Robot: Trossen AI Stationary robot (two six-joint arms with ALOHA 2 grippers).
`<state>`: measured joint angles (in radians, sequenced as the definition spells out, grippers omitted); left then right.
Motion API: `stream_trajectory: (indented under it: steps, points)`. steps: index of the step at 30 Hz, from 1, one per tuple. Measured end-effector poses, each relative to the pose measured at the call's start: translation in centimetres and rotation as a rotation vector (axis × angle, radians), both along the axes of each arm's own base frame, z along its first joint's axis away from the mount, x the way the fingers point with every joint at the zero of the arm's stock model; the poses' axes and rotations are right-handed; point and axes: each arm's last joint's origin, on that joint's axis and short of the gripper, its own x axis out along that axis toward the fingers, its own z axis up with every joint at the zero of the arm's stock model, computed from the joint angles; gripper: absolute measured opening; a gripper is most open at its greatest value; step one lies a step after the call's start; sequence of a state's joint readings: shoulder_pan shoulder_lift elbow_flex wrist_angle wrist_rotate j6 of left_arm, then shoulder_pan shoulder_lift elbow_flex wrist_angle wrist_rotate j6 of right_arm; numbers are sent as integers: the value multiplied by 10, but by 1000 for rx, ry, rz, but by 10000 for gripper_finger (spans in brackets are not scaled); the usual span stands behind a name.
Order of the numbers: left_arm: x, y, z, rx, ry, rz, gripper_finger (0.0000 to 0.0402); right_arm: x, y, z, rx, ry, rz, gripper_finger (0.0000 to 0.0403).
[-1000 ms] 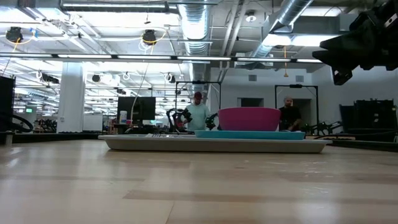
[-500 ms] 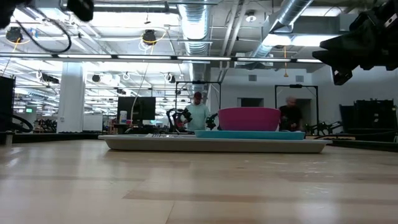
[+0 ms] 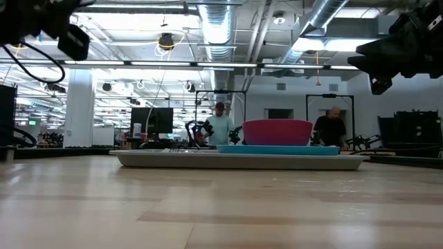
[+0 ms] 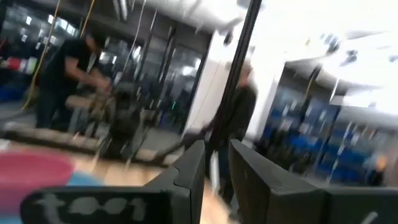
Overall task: Set up tray
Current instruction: Return to Home Position
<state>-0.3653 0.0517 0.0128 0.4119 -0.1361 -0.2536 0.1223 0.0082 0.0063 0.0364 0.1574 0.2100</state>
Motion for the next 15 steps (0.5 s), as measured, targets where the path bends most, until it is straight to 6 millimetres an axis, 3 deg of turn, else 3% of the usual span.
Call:
stream_trajectory:
  steps: [9, 15]
  points:
    - [3, -1, -27, 128, 257, 23, 62, 0, 0, 0, 0, 0, 0, 125]
    - [3, -2, -31, 154, 294, -33, 62, 0, 0, 0, 0, 0, 0, 125]
